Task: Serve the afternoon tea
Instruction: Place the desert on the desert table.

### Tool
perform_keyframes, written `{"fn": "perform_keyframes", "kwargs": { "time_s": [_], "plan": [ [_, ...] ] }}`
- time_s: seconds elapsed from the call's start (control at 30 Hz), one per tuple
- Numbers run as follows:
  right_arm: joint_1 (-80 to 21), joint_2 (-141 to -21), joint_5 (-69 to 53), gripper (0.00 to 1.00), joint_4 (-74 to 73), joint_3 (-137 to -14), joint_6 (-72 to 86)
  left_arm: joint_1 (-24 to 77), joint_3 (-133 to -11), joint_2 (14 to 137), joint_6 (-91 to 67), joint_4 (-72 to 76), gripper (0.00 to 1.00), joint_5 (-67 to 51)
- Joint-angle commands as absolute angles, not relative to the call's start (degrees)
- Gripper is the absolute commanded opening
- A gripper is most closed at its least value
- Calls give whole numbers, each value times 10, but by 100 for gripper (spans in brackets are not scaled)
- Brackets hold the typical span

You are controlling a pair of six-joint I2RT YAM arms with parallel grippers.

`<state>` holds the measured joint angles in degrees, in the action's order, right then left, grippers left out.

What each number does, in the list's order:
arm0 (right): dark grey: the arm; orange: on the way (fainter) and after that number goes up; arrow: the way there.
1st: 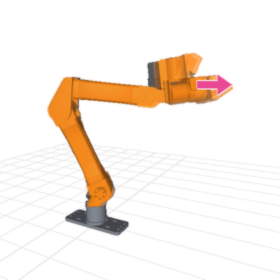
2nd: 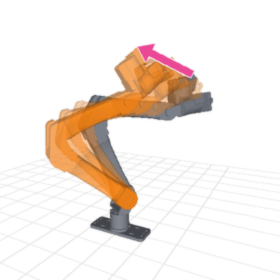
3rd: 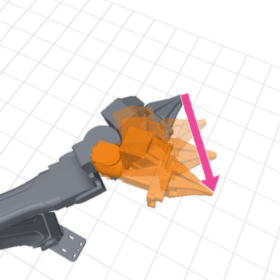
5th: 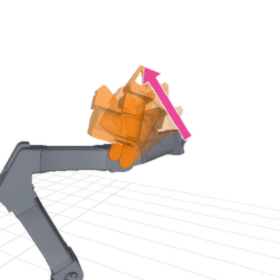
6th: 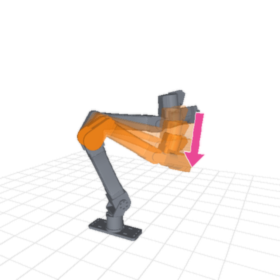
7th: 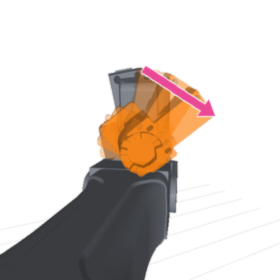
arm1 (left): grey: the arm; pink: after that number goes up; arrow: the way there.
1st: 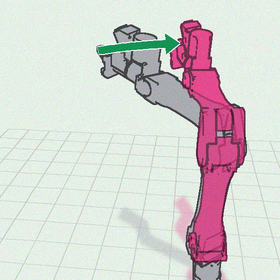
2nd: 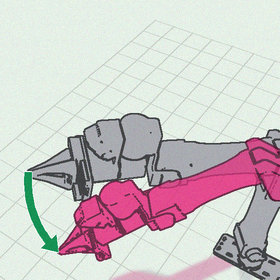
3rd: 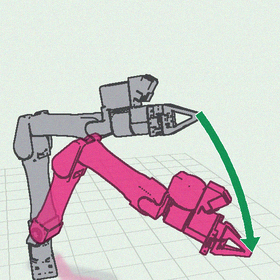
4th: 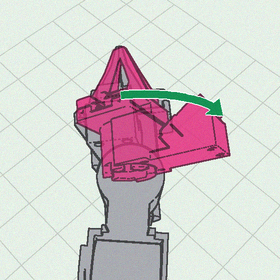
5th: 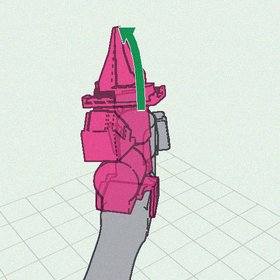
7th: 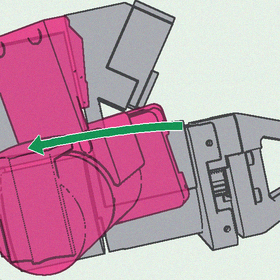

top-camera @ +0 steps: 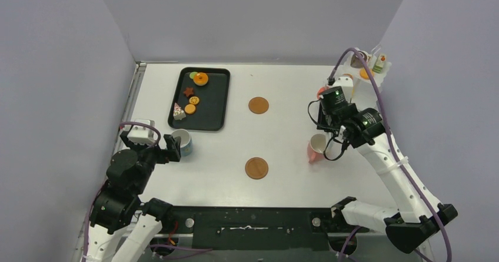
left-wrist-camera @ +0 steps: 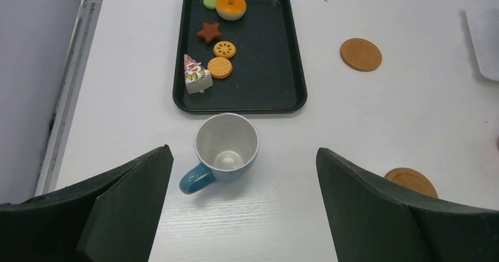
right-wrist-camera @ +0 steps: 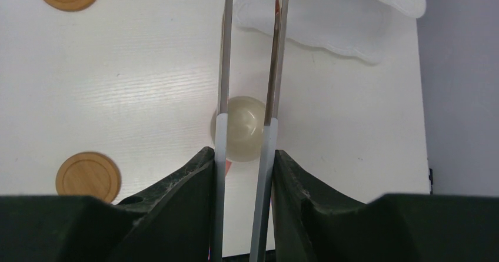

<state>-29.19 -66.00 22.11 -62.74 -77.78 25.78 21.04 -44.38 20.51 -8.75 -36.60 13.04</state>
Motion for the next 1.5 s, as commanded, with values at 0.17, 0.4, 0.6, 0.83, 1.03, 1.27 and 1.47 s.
{"fn": "perform_keyframes", "kwargs": {
  "time_s": [0.17,0.4,0.6,0.83,1.03,1.27,1.47],
  "plan": [
    [-279,-592,324,21,-708,-788,309,232,-444,206,-85,-332,91,128],
    [-261,-572,382,21,-698,-766,320,245,-443,199,-84,-335,91,130],
    [-215,-574,360,22,-649,-742,292,248,-444,192,-85,-338,91,132],
    [-96,-579,261,22,-554,-689,241,250,-446,185,-85,-342,91,141],
    [-30,-594,208,20,-476,-669,222,251,-445,182,-85,-342,91,142],
    [-1,-616,196,21,-432,-671,214,252,-445,181,-84,-342,91,144],
    [38,-635,166,21,-383,-659,215,252,-445,179,-84,-345,91,150]
  ]
}}
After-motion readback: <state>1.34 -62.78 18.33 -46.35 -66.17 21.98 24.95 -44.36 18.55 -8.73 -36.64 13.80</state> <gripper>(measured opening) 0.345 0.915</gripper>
